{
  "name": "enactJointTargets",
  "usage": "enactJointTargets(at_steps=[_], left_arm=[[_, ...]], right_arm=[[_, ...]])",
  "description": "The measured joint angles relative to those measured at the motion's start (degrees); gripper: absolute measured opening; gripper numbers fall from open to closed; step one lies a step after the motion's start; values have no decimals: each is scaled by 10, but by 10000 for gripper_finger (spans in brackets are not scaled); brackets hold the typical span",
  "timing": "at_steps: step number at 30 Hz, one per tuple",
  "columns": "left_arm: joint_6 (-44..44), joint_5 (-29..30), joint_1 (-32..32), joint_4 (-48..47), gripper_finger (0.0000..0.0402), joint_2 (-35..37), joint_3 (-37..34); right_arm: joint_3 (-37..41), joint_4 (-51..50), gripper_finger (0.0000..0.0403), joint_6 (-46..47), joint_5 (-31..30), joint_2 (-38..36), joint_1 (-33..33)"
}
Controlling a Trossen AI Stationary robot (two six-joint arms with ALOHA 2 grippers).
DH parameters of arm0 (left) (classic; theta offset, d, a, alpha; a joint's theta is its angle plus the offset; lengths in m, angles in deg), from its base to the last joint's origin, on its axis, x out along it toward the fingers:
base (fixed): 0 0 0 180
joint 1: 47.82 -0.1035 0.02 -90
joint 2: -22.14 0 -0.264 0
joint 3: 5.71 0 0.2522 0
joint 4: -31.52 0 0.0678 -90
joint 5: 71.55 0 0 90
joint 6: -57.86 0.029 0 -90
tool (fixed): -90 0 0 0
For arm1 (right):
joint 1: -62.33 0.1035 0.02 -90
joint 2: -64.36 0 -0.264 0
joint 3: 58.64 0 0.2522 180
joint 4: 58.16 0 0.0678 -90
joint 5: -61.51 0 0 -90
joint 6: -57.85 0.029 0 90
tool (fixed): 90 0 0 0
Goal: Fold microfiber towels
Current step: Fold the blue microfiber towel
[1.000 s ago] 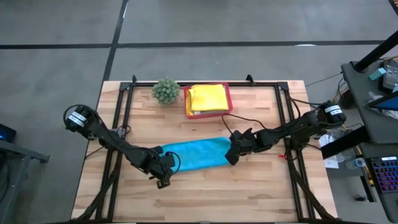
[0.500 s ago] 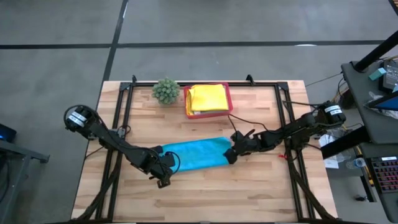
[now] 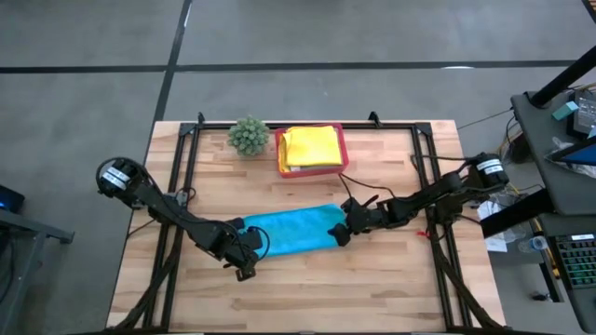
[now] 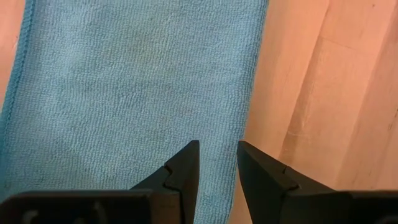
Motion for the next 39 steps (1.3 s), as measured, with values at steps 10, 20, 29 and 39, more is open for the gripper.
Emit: enactJointTargets(at_steps=[10, 20, 29, 39], left_arm=[[0, 6, 0, 7, 93, 0, 0], [0, 57, 0, 11, 93, 0, 0], [0, 58, 9, 8, 93, 2, 6], [-58, 47, 38, -48, 93, 2, -10]], right_arm=[[0, 55, 247, -9, -17, 33, -4], [0, 54, 69, -43, -23, 32, -9], [0, -12, 11, -75, -21, 1, -10], [0, -261, 11, -81, -21, -128, -10]])
